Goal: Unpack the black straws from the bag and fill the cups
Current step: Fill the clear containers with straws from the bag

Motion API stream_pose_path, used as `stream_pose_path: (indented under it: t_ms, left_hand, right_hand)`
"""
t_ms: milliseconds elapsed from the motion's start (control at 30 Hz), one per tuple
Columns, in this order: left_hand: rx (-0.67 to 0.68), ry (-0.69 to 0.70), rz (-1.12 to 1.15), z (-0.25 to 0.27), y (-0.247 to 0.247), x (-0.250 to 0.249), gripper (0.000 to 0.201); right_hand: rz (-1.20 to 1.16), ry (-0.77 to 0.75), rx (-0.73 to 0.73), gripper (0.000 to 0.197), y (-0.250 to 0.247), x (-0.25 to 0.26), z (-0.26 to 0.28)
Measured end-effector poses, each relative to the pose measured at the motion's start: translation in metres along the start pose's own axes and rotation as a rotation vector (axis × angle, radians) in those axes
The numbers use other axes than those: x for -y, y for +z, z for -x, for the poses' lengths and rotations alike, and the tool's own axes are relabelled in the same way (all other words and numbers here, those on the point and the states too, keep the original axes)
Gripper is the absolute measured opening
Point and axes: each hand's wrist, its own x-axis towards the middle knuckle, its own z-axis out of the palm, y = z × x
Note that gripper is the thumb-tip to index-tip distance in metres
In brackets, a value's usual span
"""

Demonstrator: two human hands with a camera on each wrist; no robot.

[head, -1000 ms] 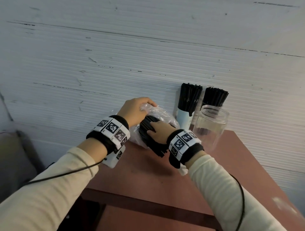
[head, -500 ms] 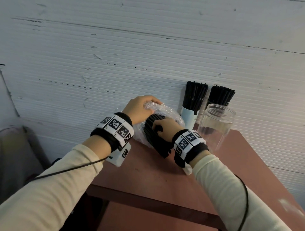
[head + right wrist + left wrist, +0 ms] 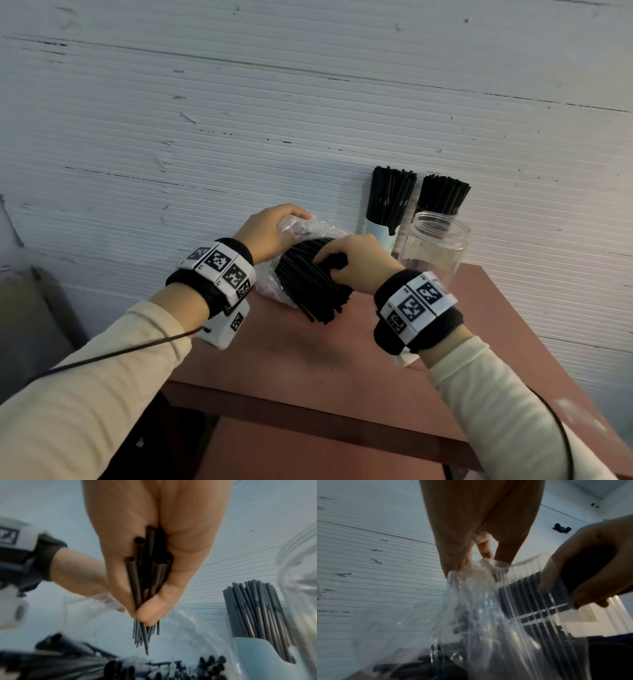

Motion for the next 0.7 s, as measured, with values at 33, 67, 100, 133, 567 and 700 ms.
stream_pose_path:
  t_ms: [33,67,100,133,567,700]
  left_hand:
    - [-0.012,0.019,-0.056,0.001,0.000,0.000,0.035]
    - [-0.031,0.042,-0.122,0.001,0.001,-0.001,0.041]
    - [-0.047,0.079,-0.179,0.003,0.001,-0.005,0.049]
    - [-0.037,0.121,-0.217,0.005,0.002,-0.012,0.059]
    - [0.186,0.342,-0.189,0.009,0.060,-0.101,0.019]
    - [0.156,0.212,0.133,0.015,0.075,-0.113,0.017]
  right_hand:
    - [-0.010,-0.011,0.009,0.038,-0.007,0.000,0.006]
    - [-0.022,-0.015,0.013,0.038,-0.014,-0.001,0.012]
    - [-0.039,-0.010,0.012,0.037,-0.020,-0.003,0.018]
    - [-0.059,0.003,0.014,0.037,-0.027,-0.004,0.024]
    - [-0.134,-0.038,0.066,0.036,-0.099,-0.015,0.092]
    - [-0.249,-0.089,-0.163,0.033,-0.126,-0.021,0.109]
